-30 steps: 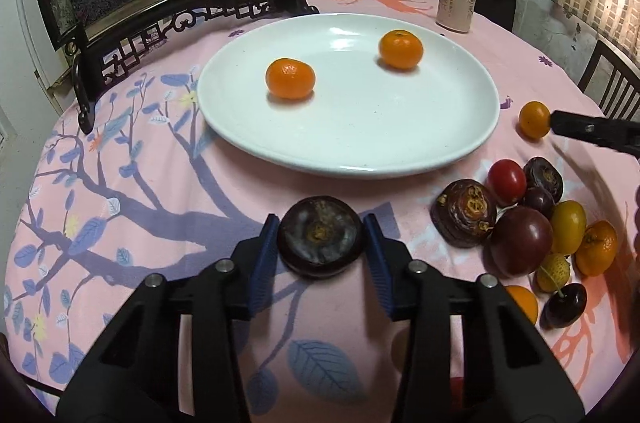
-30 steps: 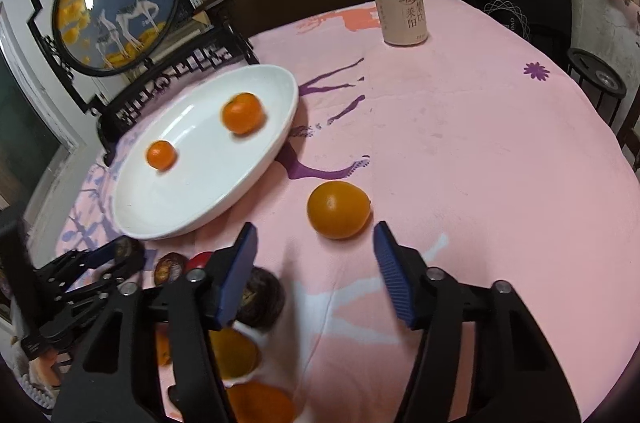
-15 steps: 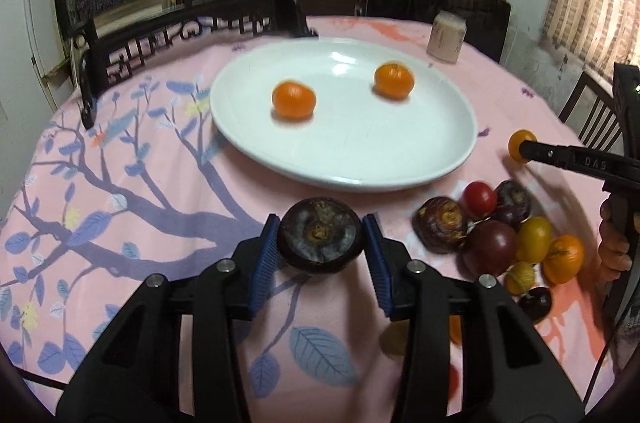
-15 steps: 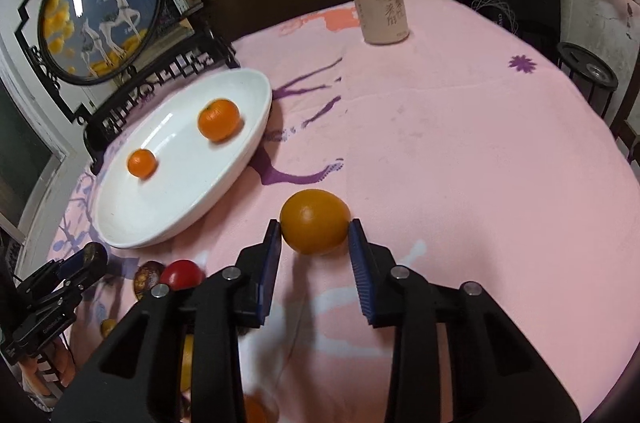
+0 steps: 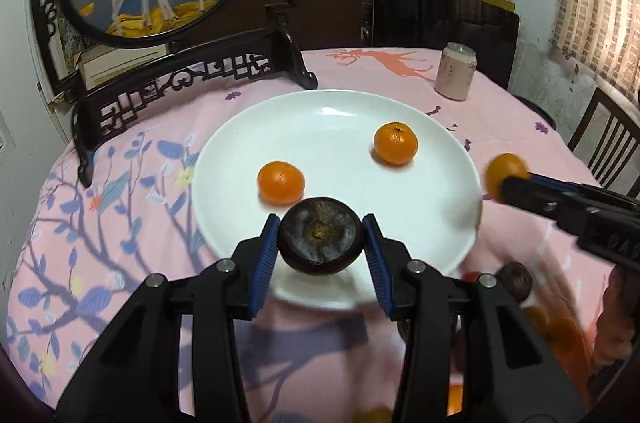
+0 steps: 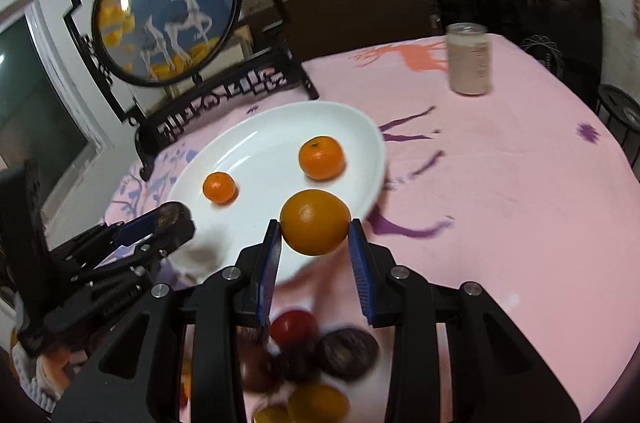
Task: Organize fruits
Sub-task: 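Lower both held fruits onto the white plate and open both grippers, then grasp the red tomato with the left gripper while the right grasps a large orange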
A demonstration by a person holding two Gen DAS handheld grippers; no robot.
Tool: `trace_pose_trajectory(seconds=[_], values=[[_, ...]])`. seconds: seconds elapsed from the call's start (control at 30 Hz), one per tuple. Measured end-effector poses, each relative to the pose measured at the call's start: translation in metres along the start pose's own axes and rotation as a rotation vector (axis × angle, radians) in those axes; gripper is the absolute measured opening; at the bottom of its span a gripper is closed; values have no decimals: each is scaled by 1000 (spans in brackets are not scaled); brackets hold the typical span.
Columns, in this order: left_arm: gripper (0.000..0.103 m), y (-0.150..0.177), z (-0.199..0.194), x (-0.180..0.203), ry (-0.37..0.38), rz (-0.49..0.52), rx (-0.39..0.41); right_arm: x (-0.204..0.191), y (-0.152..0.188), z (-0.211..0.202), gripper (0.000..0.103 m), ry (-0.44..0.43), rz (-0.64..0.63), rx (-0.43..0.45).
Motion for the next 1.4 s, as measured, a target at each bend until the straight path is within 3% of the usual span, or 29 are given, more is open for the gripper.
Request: trace_pose_trajectory(seconds=[0.13, 0.2, 0.57, 0.77, 1.0, 1.27, 1.4], values=[[49, 0, 9, -3, -25, 6, 1, -6, -6, 23, 36, 18, -14, -19], [69, -2, 8, -7, -28, -7, 21, -7, -6, 28, 37, 20, -30, -27], [76, 21, -13, -19, -41, -17, 29, 9, 4, -10, 37, -37, 13, 2], [78, 52, -34, -20, -36, -31, 12, 27, 40, -45, 37, -41, 36, 5], [83, 91, -85, -17, 24, -54, 62, 37, 85, -85, 37, -93, 50, 11], [83, 114, -110, 31, 158, 128, 91, 41, 103, -94, 37, -88, 68, 0], [83, 115, -105, 43, 180, 176, 60, 44, 103, -93, 37, -87, 78, -3]])
Point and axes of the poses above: each gripper's, at about its wrist camera, not at the fingertips, and z roughly the way its jaws point, x to its right, y to its underside, the point moved 2 cm from there along z, roughly the way its jaws point, and after that the axes turned 7 degrees about z, right-handed, at the moved point
